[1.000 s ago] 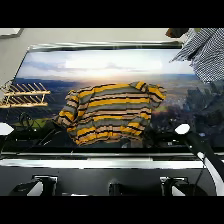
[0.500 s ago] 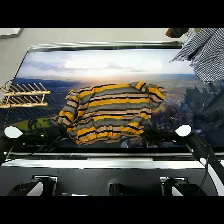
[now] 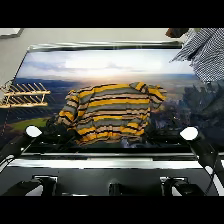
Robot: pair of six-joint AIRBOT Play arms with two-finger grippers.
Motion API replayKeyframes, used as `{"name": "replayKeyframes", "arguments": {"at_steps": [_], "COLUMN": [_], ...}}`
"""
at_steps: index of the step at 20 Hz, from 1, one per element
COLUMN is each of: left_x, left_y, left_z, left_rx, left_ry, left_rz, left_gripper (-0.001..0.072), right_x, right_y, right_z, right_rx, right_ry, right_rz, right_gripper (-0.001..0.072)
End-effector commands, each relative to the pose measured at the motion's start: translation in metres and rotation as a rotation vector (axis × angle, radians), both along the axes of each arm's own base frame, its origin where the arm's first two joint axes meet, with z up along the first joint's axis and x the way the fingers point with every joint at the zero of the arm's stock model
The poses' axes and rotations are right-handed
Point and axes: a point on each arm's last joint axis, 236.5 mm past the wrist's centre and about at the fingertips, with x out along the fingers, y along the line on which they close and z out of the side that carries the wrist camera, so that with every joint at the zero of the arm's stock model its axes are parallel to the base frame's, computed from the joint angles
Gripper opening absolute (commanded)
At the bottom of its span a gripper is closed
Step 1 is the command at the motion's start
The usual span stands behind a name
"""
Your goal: Fold the clothes and pants, and hang the long-sleeved shirts on hangers.
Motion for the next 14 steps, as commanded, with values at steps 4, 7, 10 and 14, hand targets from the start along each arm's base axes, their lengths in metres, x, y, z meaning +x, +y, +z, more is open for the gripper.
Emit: {"name": "replayKeyframes", "arguments": {"at_steps": [4,7,10,14], "left_x": [0.023,0.096,0.160,0.147], "left_y": [-0.013,-0.015,-0.006,0.006], "left_z": [0.016,0.114,0.277,0.476], "left_rx": [-0.037,-0.065,-0.024,0.026], "left_ry": [-0.050,-0.320,-0.765,-1.220], "left_rz": [-0.069,-0.115,-0.163,-0.171], "left_gripper": [0.0017,0.0016,0.0015,0.0017], "right_x": [0.005,0.043,0.082,0.056], "right_y": [0.003,-0.007,-0.030,-0.053], "right_z": [0.038,0.110,0.240,0.413], "right_rx": [0.024,-0.044,-0.176,-0.287], "right_ry": [-0.108,-0.340,-0.669,-1.037], "right_rz": [-0.007,0.020,-0.005,-0.056], "right_gripper": [0.0023,0.0023,0.0023,0.0023]}}
